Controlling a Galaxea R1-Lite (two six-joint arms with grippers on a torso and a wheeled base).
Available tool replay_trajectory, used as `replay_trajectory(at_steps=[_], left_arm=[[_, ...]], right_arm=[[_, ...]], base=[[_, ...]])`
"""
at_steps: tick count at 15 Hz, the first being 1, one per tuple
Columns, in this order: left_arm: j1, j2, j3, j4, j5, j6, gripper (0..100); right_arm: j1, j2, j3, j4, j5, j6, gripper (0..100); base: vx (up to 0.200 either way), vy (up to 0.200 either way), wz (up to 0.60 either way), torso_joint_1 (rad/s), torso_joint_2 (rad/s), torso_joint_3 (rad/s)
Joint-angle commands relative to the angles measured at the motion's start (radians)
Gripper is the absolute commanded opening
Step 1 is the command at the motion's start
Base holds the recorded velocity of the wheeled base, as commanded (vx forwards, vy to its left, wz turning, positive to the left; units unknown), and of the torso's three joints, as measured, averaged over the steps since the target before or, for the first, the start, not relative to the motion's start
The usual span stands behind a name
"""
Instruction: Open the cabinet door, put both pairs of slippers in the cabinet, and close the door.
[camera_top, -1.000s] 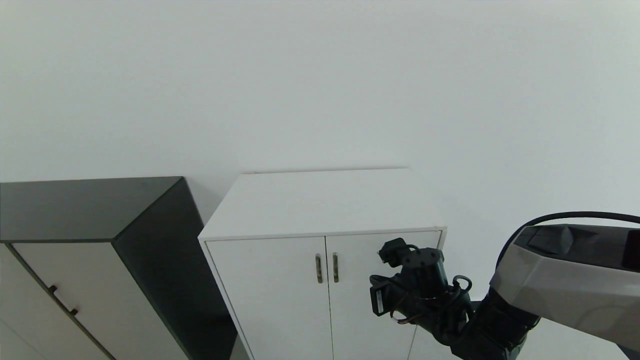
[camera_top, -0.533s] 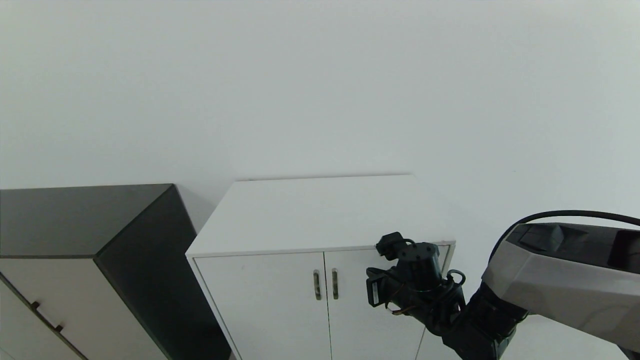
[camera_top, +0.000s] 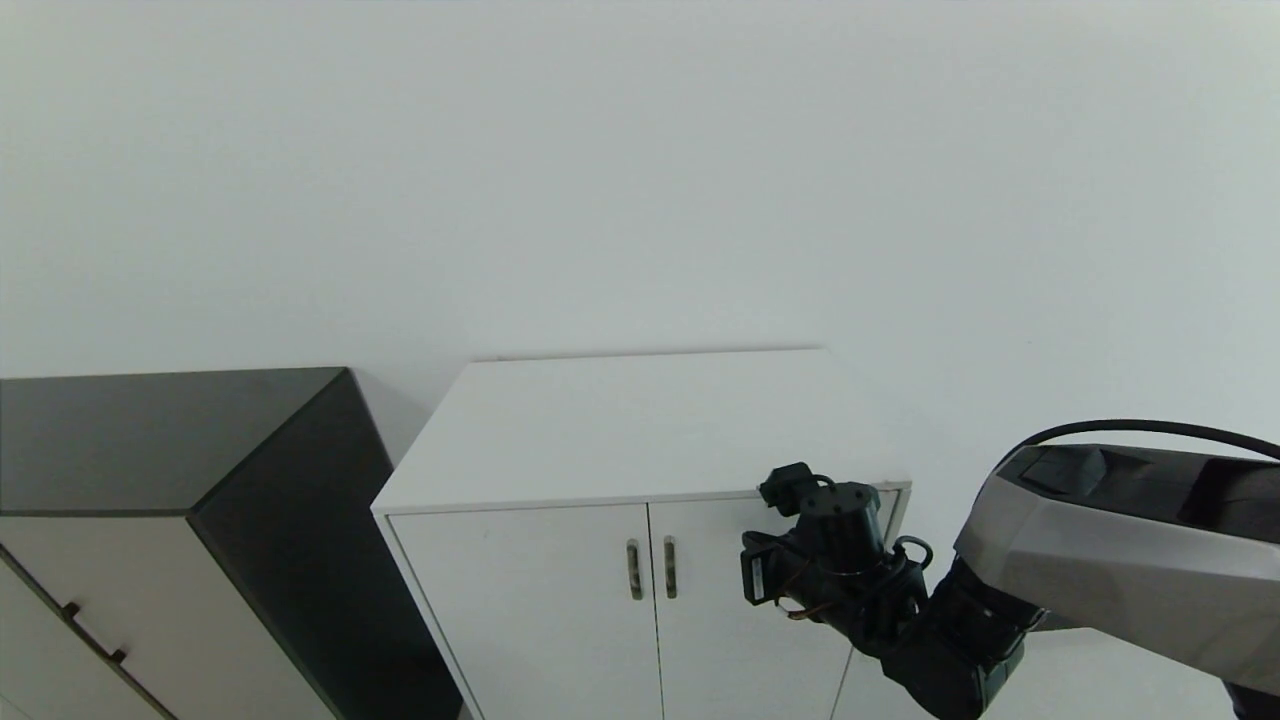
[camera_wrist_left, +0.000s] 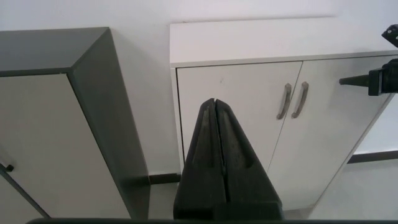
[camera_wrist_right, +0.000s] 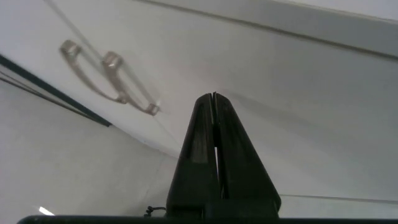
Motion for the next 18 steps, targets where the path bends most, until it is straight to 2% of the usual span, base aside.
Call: replay_trajectory(at_steps=[1, 18], left_arm=[[0.0, 0.002, 0.0, -0.001, 0.0, 0.0, 0], [0.0, 0.002, 0.0, 0.001, 0.0, 0.0, 0]], right_arm=[[-0.005, 0.015, -0.009, -0.001, 0.0, 0.0, 0], [-0.011, 0.039, -0.036, -0.001, -0.005, 0.0, 0]], base=[[0.0, 0.0, 0.0, 0.0, 0.0, 0.0], [0.0, 0.0, 0.0, 0.0, 0.0, 0.0]])
